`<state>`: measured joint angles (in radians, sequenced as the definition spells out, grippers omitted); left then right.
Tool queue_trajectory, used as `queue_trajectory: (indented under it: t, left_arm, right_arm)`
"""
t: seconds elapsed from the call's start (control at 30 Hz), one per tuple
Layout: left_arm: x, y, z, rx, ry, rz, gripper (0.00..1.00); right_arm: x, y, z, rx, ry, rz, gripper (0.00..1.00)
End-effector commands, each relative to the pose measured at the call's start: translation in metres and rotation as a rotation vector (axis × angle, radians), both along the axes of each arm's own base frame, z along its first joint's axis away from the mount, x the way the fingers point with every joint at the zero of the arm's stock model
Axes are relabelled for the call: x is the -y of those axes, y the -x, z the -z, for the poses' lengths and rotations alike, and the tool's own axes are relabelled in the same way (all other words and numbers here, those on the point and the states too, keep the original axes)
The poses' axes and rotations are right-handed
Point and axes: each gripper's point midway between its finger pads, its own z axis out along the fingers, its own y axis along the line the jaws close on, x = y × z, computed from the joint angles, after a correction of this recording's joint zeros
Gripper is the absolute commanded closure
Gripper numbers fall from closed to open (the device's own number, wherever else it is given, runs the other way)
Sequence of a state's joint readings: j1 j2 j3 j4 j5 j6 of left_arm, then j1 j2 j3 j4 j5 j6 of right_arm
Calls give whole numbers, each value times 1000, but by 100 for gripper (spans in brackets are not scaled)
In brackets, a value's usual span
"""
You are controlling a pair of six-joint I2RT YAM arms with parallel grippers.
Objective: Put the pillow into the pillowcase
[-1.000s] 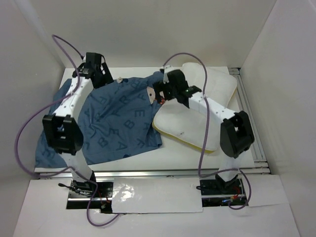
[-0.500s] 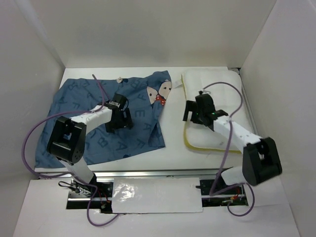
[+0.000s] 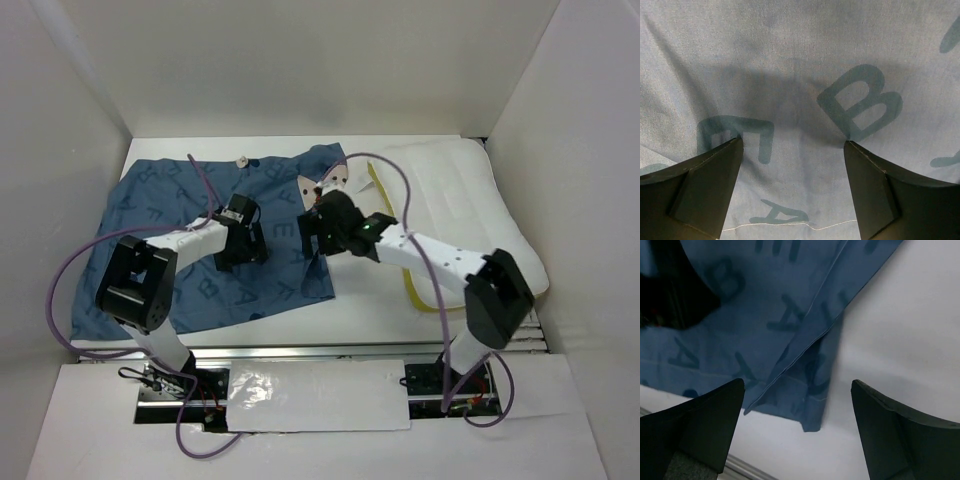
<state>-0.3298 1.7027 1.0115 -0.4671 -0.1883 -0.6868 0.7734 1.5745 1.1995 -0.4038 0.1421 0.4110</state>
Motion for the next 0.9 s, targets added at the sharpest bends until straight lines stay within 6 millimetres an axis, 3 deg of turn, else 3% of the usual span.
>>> queue_trajectory:
  t: [0.0, 0.33, 0.4, 0.43, 0.47, 0.5, 0.53, 0.57, 0.6, 0.63, 0.7, 0.77, 0.8, 0.87]
  left_arm:
    - [8, 28, 17, -77, 46, 10, 6]
    - [7, 39, 10, -40, 45, -6, 6]
    - [4, 44, 14, -50, 35, -19, 6]
    - [4, 45, 14, -42, 38, -19, 6]
    - [0, 48, 15, -42, 24, -23, 6]
    - [-3, 50, 17, -45, 12, -36, 6]
    - [-5, 54, 18, -49, 10, -36, 6]
    - [-5, 55, 17, -43, 16, -48, 6]
    - [-6, 58, 17, -43, 16, -48, 6]
    - [-7, 61, 19, -52, 13, -48, 6]
    - [-9, 67, 17, -44, 20, -59, 6]
    - [-14, 74, 22, -54, 7, -75, 6]
    - [-16, 75, 19, -48, -3, -78, 6]
    - [-21, 80, 20, -53, -16, -103, 6]
  right_arm:
    - [-29, 19, 25, -95, -17, -54, 6]
    - [-75, 19, 82, -151, -94, -22, 14]
    - [-75, 14, 88, -152, -85, 11, 24]
    - [-67, 14, 96, -158, -43, 33, 40]
    - [-61, 14, 99, -156, -21, 48, 40]
    - [-55, 10, 92, -135, -10, 83, 83]
    - [-51, 9, 86, -123, -6, 105, 94]
    - [-32, 12, 93, -132, 42, 137, 100]
    - [-22, 13, 89, -120, 57, 167, 100]
    - [-9, 9, 72, -67, 68, 207, 100]
    - [26, 20, 76, -71, 136, 276, 100]
    - [59, 28, 63, -67, 161, 351, 100]
    - [77, 36, 70, -86, 190, 384, 100]
    - [96, 47, 62, -81, 186, 424, 100]
